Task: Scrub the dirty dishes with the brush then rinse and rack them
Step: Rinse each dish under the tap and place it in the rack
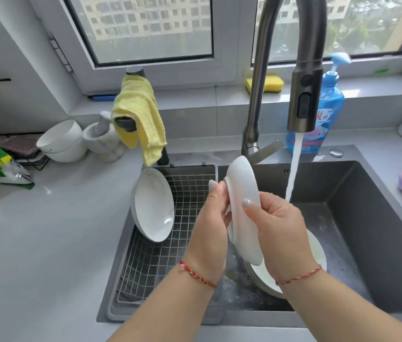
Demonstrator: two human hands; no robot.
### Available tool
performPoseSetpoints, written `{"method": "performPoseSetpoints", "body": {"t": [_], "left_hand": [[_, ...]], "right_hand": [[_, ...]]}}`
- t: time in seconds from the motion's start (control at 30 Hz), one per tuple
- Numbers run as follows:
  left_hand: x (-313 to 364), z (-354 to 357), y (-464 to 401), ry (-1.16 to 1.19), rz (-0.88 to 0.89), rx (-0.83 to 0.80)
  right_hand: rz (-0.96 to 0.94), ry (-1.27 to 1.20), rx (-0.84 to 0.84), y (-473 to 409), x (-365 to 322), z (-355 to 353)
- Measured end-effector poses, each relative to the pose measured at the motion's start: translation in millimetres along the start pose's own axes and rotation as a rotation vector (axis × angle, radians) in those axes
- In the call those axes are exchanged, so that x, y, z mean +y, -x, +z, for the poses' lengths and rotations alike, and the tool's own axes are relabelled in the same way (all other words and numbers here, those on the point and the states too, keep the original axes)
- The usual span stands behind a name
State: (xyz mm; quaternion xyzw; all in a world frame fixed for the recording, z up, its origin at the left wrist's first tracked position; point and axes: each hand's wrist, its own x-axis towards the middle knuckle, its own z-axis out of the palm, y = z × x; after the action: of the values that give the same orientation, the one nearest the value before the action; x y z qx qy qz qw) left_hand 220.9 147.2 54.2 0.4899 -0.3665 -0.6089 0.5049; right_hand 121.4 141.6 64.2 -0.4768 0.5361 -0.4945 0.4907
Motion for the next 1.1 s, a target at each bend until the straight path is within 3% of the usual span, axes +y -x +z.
{"method": "performPoseSetpoints", "body": {"t": [0.1, 0.4, 0.67, 0.83, 1.0, 1.1], "left_hand": [[10.6, -28.2, -0.4, -0.046, 0.084, 0.059], [7.3, -135.9, -16.4, -0.175, 0.124, 0.417], [-3.7, -177.1, -43.6, -0.116, 0.025, 0.353], [-4.4, -180.6, -45.8, -0.137, 0.064, 0.389], [-8.6, -193.5, -52.2, -0.510, 0.051, 0.506], [-15.2, -202.7, -52.7, -0.565, 0.015, 0.475]], "right_hand": [[0.030, -0.176, 0.021, -5.6, -13.7, 16.2], [0.197, -0.194, -0.088, -35.4, 10.7, 107.4], [0.215, 0.030, -0.114, -56.6, 55.5, 182.9], [0.167, 0.191, -0.117, -61.4, 69.5, 205.1], [0.169, 0.236, -0.162, -64.5, 72.2, 214.9], [0.197, 0.253, -0.205, -70.5, 68.7, 220.4]]}}
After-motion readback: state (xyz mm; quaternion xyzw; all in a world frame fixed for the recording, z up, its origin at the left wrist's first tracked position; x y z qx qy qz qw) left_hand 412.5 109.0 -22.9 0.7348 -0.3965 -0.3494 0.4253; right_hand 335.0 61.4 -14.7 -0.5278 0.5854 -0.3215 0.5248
